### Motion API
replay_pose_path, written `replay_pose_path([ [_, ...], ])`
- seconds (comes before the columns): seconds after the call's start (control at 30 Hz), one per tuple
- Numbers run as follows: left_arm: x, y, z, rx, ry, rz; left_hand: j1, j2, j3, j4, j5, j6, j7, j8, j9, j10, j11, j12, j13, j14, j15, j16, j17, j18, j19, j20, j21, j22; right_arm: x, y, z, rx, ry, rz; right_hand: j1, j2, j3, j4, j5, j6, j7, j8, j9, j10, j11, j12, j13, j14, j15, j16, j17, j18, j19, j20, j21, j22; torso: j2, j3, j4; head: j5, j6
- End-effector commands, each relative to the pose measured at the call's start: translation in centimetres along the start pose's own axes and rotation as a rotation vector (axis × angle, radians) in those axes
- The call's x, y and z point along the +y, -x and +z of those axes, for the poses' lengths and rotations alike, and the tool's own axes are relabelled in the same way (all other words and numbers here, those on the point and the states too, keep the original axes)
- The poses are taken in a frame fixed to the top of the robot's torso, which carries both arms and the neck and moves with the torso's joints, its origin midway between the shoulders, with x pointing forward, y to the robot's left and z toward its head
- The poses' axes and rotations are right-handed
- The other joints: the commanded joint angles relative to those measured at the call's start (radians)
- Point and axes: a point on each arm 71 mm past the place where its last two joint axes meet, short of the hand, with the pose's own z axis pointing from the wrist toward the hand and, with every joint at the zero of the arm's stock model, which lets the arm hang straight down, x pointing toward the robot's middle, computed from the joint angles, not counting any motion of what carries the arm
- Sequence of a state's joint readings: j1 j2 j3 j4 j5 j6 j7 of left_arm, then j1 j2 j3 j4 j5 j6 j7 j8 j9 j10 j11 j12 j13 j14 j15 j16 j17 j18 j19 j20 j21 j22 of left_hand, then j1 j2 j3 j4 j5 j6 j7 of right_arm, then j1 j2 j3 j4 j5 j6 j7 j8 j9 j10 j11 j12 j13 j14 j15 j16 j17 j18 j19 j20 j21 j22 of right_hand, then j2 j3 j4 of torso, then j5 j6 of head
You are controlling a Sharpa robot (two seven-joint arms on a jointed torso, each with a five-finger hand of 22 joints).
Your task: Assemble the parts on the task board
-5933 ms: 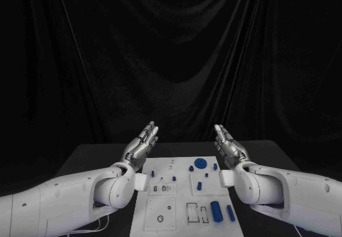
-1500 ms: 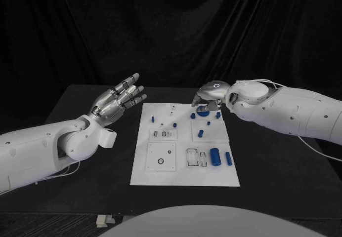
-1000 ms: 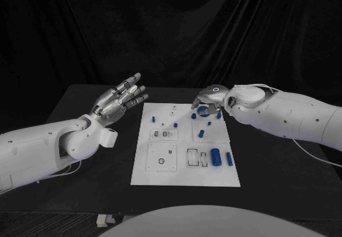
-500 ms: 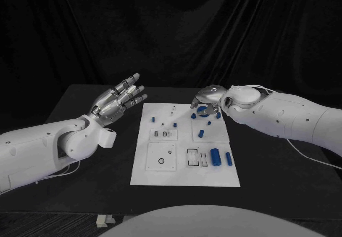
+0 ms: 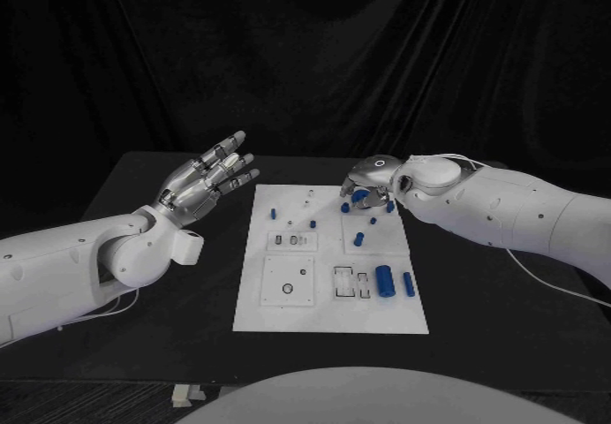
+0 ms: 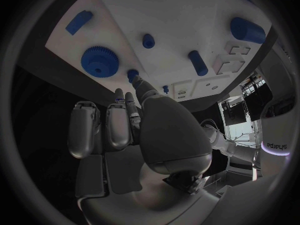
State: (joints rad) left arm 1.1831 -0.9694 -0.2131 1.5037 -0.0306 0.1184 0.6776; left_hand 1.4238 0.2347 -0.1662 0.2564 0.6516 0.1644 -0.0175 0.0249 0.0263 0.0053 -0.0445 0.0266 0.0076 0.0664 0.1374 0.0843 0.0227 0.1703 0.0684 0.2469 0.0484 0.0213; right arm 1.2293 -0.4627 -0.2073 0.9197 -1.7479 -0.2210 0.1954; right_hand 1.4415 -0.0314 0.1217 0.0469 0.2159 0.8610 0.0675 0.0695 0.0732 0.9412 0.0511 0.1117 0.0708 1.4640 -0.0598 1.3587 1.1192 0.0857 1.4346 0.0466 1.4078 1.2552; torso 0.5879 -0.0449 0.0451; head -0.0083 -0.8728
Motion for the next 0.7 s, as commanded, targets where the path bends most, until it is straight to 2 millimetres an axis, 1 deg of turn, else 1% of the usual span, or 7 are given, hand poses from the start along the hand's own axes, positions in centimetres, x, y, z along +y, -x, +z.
replay_pose_path([
  [0.03,-0.3,-0.1,0.0,0.009,-0.027,-0.005,0.01,0.003,0.005,0.001,0.004,0.006,0.003,0.006,0.001,0.0,-0.005,-0.004,-0.001,-0.008,0.001,-0.003,-0.001,0.01,-0.006,0.002,-0.003,-0.001,0.1,-0.4,0.1,0.022,0.006,-0.003,-0.015,0.001,0.003,0.008,-0.007,-0.005,0.001,0.003,0.001,0.011,-0.001,0.007,0.002,0.032,0.001,-0.003,0.001,-0.012,-0.004,0.002,-0.007,0.001,0.0,-0.0002,0.0001,0.0,0.0],
  [0.13,-0.3,-0.1,0.0,0.007,-0.025,-0.004,0.01,0.002,0.006,0.0,0.006,0.006,0.003,0.006,0.001,0.0,-0.005,-0.003,0.0,-0.007,0.001,-0.003,-0.001,0.01,-0.006,0.002,-0.003,-0.001,0.3,-0.6,0.2,0.027,0.011,-0.001,-0.015,0.001,0.005,0.008,-0.008,-0.003,0.001,0.004,0.001,0.014,-0.002,0.009,0.002,0.032,0.001,-0.004,0.001,-0.012,-0.004,0.003,-0.007,0.001,0.0,0.0,-0.0004,0.002,0.0],
  [0.23,-0.3,0.0,-0.1,0.004,-0.023,-0.002,0.012,0.001,0.008,-0.003,0.009,0.012,0.006,0.008,0.002,0.0,-0.003,-0.002,0.0,-0.007,0.001,-0.002,-0.001,0.01,-0.005,0.001,-0.003,-0.001,0.4,-0.9,0.4,0.041,0.012,0.002,-0.012,0.004,0.013,0.008,0.008,0.001,0.0,0.006,0.002,0.019,-0.001,0.013,0.002,0.032,0.001,-0.004,-0.001,-0.011,-0.005,0.003,-0.009,0.0,0.0,0.0002,-0.0001,0.005,0.0],
  [0.33,-0.3,0.1,-0.1,0.002,-0.019,-0.001,0.014,-0.002,0.014,-0.008,0.012,0.044,0.022,0.017,0.007,0.0,0.007,-0.002,0.0,-0.007,0.0,-0.002,-0.001,0.01,-0.004,0.002,-0.003,-0.001,0.5,-1.3,0.5,0.053,0.011,0.005,-0.011,0.004,0.023,0.008,0.026,0.005,0.003,0.007,0.003,0.017,-0.002,0.014,0.0,0.031,0.001,-0.007,-0.005,-0.011,-0.006,0.003,-0.01,-0.001,0.0,0.0004,0.0003,0.004,0.0],
  [0.4,-0.3,0.0,-0.2,0.003,-0.014,-0.003,0.015,-0.002,0.016,-0.009,0.013,0.052,0.024,0.019,0.008,0.001,0.009,-0.001,0.0,-0.007,0.0,-0.002,-0.001,0.01,-0.004,0.002,-0.003,-0.001,0.6,-1.5,0.6,0.058,0.008,0.007,-0.011,0.005,0.026,0.008,0.03,0.005,0.004,0.008,0.003,0.017,-0.003,0.014,0.0,0.031,0.001,-0.007,-0.005,-0.011,-0.007,0.003,-0.011,-0.001,0.0,0.0001,0.0,0.002,0.0],
  [0.53,-0.3,-0.2,-0.3,0.01,-0.005,-0.01,0.016,-0.002,0.018,-0.011,0.016,0.058,0.026,0.021,0.008,0.0,0.011,-0.001,0.0,-0.008,-0.001,-0.003,-0.001,0.01,-0.005,0.001,-0.003,-0.001,0.7,-1.9,0.8,0.062,0.002,0.01,-0.012,0.004,0.052,0.012,0.063,0.018,0.003,0.013,0.006,0.024,0.002,0.018,-0.002,0.031,0.003,-0.008,-0.006,-0.011,-0.007,0.004,-0.011,0.002,-0.001,0.0001,-0.0004,0.004,0.0],
  [0.7,-0.3,-0.2,-0.3,0.016,0.005,-0.015,0.018,-0.002,0.021,-0.015,0.018,0.06,0.028,0.022,0.009,0.001,0.012,0.0,0.001,-0.009,-0.001,-0.004,-0.001,0.01,-0.006,0.001,-0.004,-0.002,0.9,-2.2,1.0,0.05,-0.013,0.009,-0.02,0.001,0.077,0.02,0.06,0.053,0.013,0.029,0.016,0.039,0.004,0.024,-0.002,0.03,0.005,-0.012,-0.012,-0.011,-0.009,0.005,-0.015,0.0,0.0,0.0003,-0.0003,0.006,0.0],
])
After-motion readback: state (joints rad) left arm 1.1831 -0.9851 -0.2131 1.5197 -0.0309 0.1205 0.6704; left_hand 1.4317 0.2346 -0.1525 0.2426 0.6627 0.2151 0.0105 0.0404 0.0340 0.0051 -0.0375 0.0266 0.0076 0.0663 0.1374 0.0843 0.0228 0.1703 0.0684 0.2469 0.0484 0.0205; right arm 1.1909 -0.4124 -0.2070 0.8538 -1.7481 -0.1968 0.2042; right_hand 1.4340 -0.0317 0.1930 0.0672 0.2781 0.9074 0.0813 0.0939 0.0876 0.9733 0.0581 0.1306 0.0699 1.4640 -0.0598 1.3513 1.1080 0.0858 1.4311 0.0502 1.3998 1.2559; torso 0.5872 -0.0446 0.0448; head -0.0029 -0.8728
